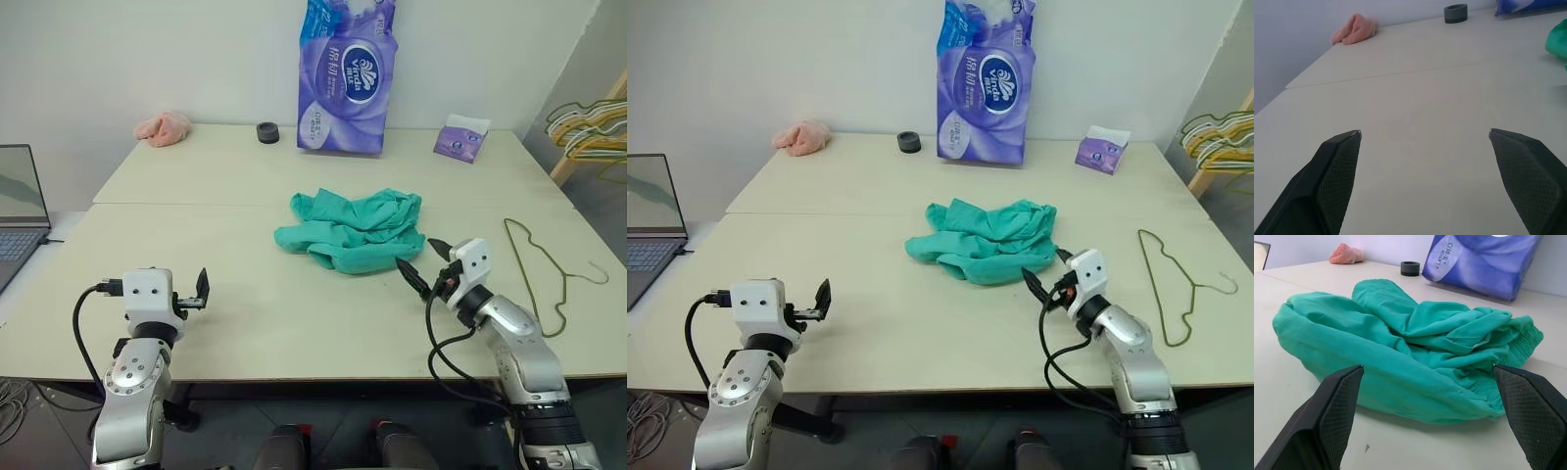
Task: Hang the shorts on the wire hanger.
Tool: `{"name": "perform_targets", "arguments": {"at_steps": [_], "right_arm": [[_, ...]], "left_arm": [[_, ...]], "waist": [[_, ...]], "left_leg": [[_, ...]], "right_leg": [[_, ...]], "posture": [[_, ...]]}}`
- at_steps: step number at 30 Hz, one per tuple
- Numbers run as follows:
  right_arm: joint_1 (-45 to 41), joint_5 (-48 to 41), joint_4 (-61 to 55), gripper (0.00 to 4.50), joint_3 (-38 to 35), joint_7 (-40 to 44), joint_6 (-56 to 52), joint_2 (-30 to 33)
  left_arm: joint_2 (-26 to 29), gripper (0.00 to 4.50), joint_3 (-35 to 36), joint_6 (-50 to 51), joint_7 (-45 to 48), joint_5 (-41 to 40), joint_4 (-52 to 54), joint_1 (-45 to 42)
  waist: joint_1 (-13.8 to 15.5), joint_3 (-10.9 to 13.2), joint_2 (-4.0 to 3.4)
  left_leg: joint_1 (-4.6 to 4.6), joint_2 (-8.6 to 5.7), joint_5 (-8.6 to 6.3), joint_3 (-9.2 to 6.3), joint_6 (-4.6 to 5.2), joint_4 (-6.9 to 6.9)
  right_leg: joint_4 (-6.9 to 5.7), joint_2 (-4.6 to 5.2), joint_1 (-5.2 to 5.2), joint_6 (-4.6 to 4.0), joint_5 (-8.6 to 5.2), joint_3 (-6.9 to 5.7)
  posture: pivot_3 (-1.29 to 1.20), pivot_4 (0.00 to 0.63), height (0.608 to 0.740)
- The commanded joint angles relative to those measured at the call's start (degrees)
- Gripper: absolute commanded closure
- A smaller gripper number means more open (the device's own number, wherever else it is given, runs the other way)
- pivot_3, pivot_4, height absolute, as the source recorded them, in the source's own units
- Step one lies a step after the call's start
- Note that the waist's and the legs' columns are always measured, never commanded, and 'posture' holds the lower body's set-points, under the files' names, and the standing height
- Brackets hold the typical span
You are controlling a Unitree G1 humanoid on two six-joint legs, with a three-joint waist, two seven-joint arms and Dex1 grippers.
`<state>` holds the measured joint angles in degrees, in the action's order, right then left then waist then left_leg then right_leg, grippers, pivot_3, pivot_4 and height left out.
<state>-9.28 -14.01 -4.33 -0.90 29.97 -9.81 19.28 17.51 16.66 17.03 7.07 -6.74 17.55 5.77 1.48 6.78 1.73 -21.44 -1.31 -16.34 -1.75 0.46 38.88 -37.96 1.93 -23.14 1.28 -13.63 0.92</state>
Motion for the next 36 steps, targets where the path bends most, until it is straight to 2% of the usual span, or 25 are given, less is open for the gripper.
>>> {"name": "perform_targets", "arguments": {"at_steps": [1, 11, 19, 25, 30, 36], "right_arm": [[0.11, 0.32, -2.14, 0.0, -0.31, 0.37, 1.45, 0.47], [-0.25, 0.64, -1.82, 0.0, 0.44, 1.74, 2.4, 1.17], [-0.05, 0.79, -2.7, 0.0, 1.07, 3.35, 2.91, 1.42], [0.1, 0.43, -4.55, 0.0, 1.6, 5.23, 2.68, 2.38], [1.63, -1.45, -10.67, 0.0, 3.71, 13.3, 1.64, 7.93], [1.61, -6.81, -19.2, 0.0, 5.49, 22.21, -5.21, 16.05]], "left_arm": [[0.31, 0.08, 0.02, -1.56, 0.6, -0.05, 1.8, -0.65], [0.51, 0.08, 0.24, -2.54, 1.67, 0.19, 1.9, -0.11], [0.31, 0.08, 1.08, -6.49, 5.84, -3.37, 1.98, 1.07], [2.87, 0.08, -3.98, -9.32, 12.76, -3.18, 2.79, 2.73], [7.15, 0.08, -10.26, -11.15, 18.32, -0.07, 1.27, -0.87], [9.49, 0.08, -15.47, -12.84, 22.29, 2.5, -5.83, -11.18]], "waist": [[0.0, 0.0, 0.0], [0.0, 0.01, -0.02], [-0.01, 0.03, -0.04], [-0.02, 0.09, -0.14], [-0.1, 0.15, -0.23], [-0.38, 0.19, -0.29]], "left_leg": [[0.0, 0.0, 0.0, 0.01, 0.0, 0.0], [0.0, 0.01, 0.0, 0.02, 0.0, 0.0], [0.0, 0.01, 0.0, 0.02, 0.0, 0.0], [-0.01, 0.02, 0.0, 0.04, 0.0, -0.01], [-0.02, 0.01, 0.0, 0.06, 0.01, -0.01], [0.0, 0.05, -0.01, 0.1, 0.02, -0.01]], "right_leg": [[0.0, 0.0, 0.0, 0.0, 0.0, 0.0], [0.01, 0.0, -0.01, 0.01, -0.01, 0.0], [0.02, 0.0, -0.01, 0.0, -0.02, 0.01], [0.03, 0.01, -0.01, -0.03, -0.08, 0.01], [0.07, 0.0, 0.0, 0.1, -0.21, -0.01], [0.06, -0.05, -0.01, 0.15, -0.23, -0.06]], "posture": [[0.08, 0.079, 0.74], [0.08, 0.083, 0.74], [0.07, 0.083, 0.74], [0.05, 0.085, 0.74], [0.02, 0.087, 0.74], [-0.02, 0.09, 0.74]]}}
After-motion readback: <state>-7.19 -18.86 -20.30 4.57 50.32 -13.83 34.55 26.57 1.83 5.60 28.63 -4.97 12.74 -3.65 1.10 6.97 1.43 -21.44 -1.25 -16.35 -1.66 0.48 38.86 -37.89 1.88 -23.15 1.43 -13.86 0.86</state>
